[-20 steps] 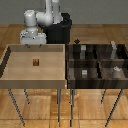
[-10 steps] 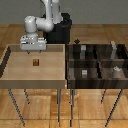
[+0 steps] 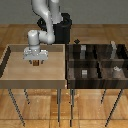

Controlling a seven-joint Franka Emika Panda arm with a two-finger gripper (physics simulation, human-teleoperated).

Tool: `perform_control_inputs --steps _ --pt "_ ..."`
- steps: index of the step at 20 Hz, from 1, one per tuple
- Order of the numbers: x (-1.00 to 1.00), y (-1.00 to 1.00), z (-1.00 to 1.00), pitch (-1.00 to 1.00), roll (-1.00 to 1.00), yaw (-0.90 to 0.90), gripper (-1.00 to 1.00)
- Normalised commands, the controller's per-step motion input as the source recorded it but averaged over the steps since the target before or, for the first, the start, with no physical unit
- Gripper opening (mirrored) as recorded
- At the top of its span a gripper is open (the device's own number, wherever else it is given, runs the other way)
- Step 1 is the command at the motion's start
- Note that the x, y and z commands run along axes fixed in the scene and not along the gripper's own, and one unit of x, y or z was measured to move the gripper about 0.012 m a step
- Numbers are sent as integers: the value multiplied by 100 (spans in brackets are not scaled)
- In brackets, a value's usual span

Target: Place the loaf of bread into the appropriate compartment.

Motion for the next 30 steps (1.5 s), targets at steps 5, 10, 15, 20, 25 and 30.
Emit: perform_control_inputs --steps 5,10,15,20,25,30 --pt "0 0 0 0 0 0 -100" --pt "0 0 0 0 0 0 -100" --pt "0 0 0 15 0 0 -100" --pt "0 0 0 98 0 0 -100" --pt "0 0 0 85 0 0 -100" --pt "0 0 0 0 0 0 -100"
